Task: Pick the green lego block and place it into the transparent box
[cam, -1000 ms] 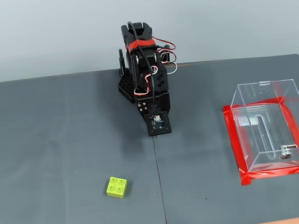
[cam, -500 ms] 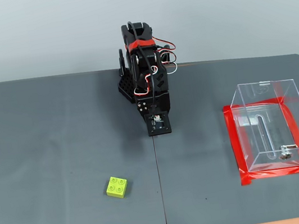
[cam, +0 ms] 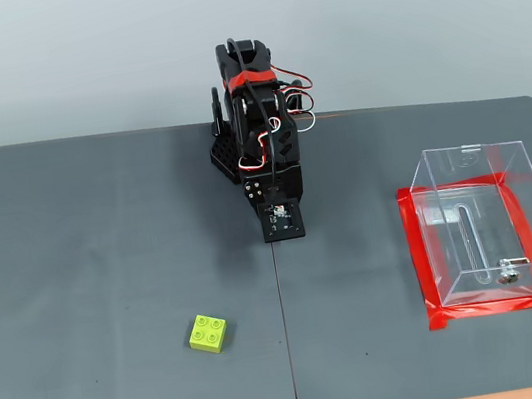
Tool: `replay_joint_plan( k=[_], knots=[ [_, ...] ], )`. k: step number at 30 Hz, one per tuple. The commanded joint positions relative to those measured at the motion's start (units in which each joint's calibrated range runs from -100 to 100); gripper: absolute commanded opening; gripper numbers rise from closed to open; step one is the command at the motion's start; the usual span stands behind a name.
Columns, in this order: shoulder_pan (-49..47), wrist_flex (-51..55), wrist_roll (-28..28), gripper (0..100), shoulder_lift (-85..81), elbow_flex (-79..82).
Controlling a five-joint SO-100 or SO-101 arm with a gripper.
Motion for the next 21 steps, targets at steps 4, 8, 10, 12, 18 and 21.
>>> replay_joint_plan(
  k=[4,8,10,12,18,21],
  knots=[
    [0.3,0.3,0.2,2,0.0,-3.8],
    [0.3,0.3,0.2,2,0.0,-3.8],
    [0.3,0.3,0.2,2,0.0,-3.8],
    [0.3,0.3,0.2,2,0.0,-3.8],
    [0.1,-0.4,0.2,2,0.3,-3.8],
    [0.1,-0.5,0.2,2,0.7,-3.9]
  ],
)
